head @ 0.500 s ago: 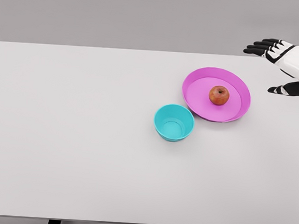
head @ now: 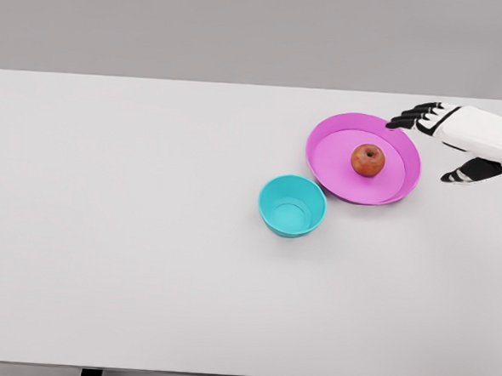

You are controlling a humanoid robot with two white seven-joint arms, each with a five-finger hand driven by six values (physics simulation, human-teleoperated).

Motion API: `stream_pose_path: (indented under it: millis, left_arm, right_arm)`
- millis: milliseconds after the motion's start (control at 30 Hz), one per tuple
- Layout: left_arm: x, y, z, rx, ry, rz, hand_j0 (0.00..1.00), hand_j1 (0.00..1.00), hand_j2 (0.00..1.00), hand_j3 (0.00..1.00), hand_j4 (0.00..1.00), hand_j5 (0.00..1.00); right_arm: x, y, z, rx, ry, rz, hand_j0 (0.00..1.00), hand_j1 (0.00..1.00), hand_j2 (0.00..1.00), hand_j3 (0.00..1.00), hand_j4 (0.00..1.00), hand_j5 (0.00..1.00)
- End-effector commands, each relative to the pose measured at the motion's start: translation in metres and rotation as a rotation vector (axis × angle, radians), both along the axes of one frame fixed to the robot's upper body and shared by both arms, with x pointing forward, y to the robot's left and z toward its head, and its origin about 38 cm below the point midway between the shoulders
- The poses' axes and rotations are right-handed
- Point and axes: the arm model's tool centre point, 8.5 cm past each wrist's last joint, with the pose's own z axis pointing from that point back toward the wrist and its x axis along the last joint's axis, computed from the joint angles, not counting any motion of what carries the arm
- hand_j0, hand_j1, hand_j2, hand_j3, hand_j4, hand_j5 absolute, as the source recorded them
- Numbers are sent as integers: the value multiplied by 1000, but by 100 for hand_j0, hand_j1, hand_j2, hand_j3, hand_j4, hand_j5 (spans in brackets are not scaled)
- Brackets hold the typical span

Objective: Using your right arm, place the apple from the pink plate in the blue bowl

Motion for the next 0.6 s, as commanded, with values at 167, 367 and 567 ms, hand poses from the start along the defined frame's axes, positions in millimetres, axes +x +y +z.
stream_pose_path:
  millis: [167, 367, 567]
  left_arm:
    - [0, 0, 0, 0, 0, 0, 100, 100, 100, 100, 100, 100]
    - [0, 0, 0, 0, 0, 0, 100, 100, 100, 100, 100, 100]
    - [0, 0, 0, 0, 0, 0, 100, 100, 100, 100, 100, 100]
  right_arm:
    - [47, 18, -26, 5, 120, -21, 100, 100, 100, 100, 100, 100]
    - [63, 15, -34, 14, 153, -59, 100, 100, 100, 100, 100, 100]
    - [75, 23, -51, 28, 201, -76, 100, 100, 100, 100, 100, 100]
